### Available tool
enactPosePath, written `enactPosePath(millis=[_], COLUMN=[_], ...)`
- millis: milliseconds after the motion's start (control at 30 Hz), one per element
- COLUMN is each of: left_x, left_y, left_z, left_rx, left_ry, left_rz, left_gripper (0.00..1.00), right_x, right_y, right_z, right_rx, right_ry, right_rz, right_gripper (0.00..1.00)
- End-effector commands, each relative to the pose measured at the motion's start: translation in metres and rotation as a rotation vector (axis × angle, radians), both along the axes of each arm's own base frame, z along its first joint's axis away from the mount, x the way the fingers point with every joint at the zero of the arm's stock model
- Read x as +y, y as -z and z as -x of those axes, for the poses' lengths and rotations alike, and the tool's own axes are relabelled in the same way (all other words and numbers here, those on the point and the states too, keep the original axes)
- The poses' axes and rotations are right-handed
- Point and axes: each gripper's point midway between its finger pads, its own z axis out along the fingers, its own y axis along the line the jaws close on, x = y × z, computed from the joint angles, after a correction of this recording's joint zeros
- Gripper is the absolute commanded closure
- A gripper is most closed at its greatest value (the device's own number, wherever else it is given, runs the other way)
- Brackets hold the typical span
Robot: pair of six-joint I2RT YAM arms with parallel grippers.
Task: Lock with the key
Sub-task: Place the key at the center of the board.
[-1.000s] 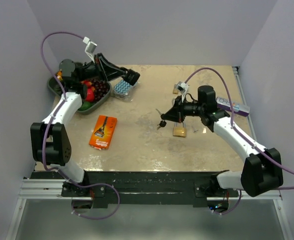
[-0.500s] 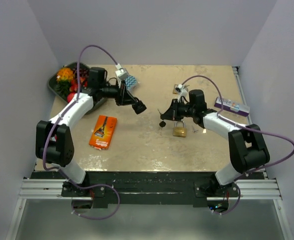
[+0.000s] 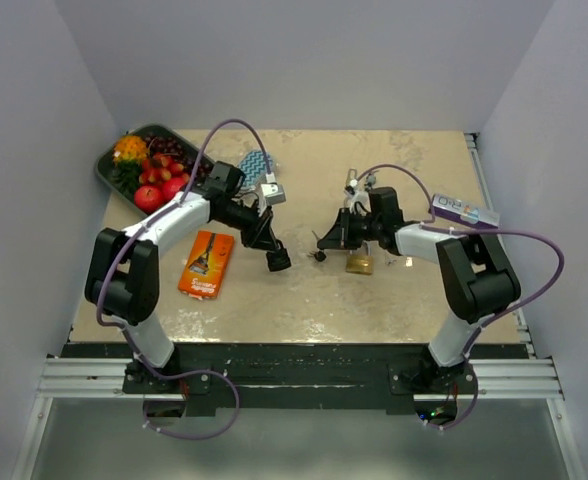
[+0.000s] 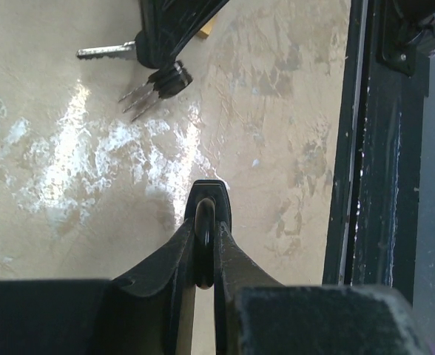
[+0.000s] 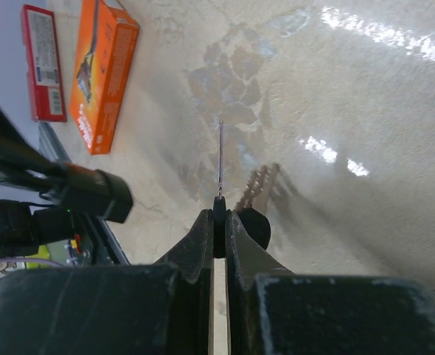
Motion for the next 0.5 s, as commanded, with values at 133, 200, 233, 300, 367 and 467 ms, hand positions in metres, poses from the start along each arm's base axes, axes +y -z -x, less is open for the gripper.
enactPosePath(millis=[133, 200, 233, 300, 367, 467], left_x=[-0.010, -0.013, -0.013, -0.017, -0.019, -0.024], left_y=[0.017, 0.025, 0.028, 0.033, 0.034, 0.045], left_z=[0.018, 0.024, 0.027, 0.033, 0.039, 0.042], left_rx=[-0.020, 0.002, 0.016, 0.036, 0.075, 0.118], left_ry=[0.114, 0.137, 0.146, 0.173, 0.199, 0.211], left_rz=[0.002, -0.001, -0.007, -0.003, 0.013, 0.001], left_gripper=[1.00, 1.00, 1.00, 1.00, 1.00, 1.00], right_x=[0.007, 0.008, 0.008, 0.009, 0.008, 0.007], right_y=[-0.017, -0.010, -0.004, 0.002, 0.007, 0.014], right_z=[0.019, 0.023, 0.024, 0.029, 0.030, 0.027], right_rx=[-0.015, 0.002, 0.015, 0.023, 0.033, 0.034], right_ry=[-0.019, -0.021, -0.020, -0.025, -0.015, -0.001], right_rz=[-0.069, -0.069, -0.063, -0.056, -0.052, -0.035], right_gripper=[1.00, 1.00, 1.00, 1.00, 1.00, 1.00])
